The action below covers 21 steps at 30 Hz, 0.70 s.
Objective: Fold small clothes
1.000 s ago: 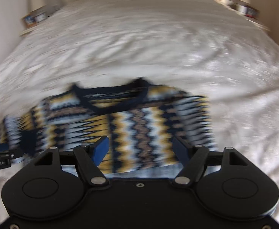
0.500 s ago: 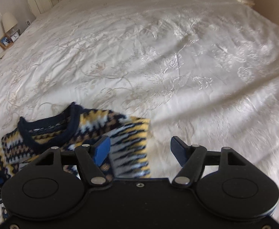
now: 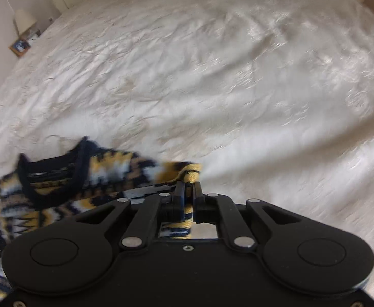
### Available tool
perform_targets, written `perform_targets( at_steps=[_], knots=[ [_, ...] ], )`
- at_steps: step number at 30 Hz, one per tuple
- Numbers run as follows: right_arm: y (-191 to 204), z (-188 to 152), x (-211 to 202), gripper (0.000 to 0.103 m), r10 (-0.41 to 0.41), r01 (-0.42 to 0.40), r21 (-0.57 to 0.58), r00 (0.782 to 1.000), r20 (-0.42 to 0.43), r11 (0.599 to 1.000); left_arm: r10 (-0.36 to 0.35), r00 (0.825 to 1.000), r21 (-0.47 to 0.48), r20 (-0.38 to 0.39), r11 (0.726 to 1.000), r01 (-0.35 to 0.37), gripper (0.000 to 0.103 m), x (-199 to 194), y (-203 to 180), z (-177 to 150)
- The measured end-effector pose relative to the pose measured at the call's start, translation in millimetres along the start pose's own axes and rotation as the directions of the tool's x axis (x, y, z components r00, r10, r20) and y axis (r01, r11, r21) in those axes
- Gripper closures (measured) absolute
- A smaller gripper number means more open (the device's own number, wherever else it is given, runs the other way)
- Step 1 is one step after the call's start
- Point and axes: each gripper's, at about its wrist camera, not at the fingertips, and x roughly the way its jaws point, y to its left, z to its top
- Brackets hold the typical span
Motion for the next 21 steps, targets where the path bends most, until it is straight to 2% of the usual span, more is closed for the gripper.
perform_targets(
  at_steps=[1, 3, 5, 6, 8, 10, 12, 14, 18, 21],
  knots=[
    [-5.9, 0.5, 5.8, 0.098, -0.025, 0.025, 0.020, 1.000, -0.014, 0.999, 0.013, 1.000, 0.007, -0.001, 1.000, -0.013, 0.043, 1.6, -2.2, -1.1],
    [-16.7, 1.0, 16.1, 0.098, -0.066, 0.068, 0.050, 0.997, -0.035, 0.996, 0.040, 0.999, 0.037, -0.006, 0.999, -0.040, 0.042, 7.2, -7.7, -2.9],
    [-25.3, 1.4, 11.3, 0.086, -0.033, 0.035, 0.095, 0.999, -0.016, 0.995, 0.061, 0.998, 0.064, -0.014, 0.996, -0.060, 0.042, 8.8, -13.4, -0.2],
    [-24.7, 1.3, 0.8, 0.086, -0.035, 0.033, 0.097, 0.999, 0.022, 0.995, 0.067, 0.998, 0.075, -0.021, 0.995, -0.065, 0.042, 8.2, -15.3, 2.2],
    [-16.5, -1.7, -25.0, 0.086, -0.014, 0.010, 0.040, 0.995, 0.101, 0.999, 0.061, 0.998, 0.083, -0.027, 0.995, -0.058, 0.043, 5.3, -15.2, 4.6],
    [-2.2, -9.4, -42.7, 0.086, 0.042, -0.038, -0.035, 0.993, 0.114, 0.999, 0.050, 0.998, 0.066, -0.033, 0.997, -0.048, 0.043, 3.2, -12.6, 3.7],
    [16.1, -22.2, -49.7, 0.086, 0.087, -0.077, -0.115, 0.992, 0.088, 0.990, 0.048, 0.998, 0.035, -0.036, 0.998, -0.047, 0.043, -3.0, -9.3, 1.3],
    [29.3, -41.7, -48.6, 0.086, 0.075, -0.065, -0.162, 0.996, 0.054, 0.985, 0.063, 0.998, 0.013, -0.032, 0.998, -0.062, 0.043, -12.1, -8.9, -0.8],
    [22.3, -81.0, -34.3, 0.085, -0.011, 0.005, -0.146, 0.999, -0.037, 0.989, 0.059, 0.998, -0.027, -0.027, 0.998, -0.059, 0.043, -38.6, -3.3, -9.9],
    [4.2, -95.4, -38.9, 0.085, -0.054, 0.050, -0.089, 0.997, -0.047, 0.995, 0.056, 0.998, -0.034, -0.033, 0.998, -0.057, 0.043, -54.5, 3.7, -21.5]
  ],
)
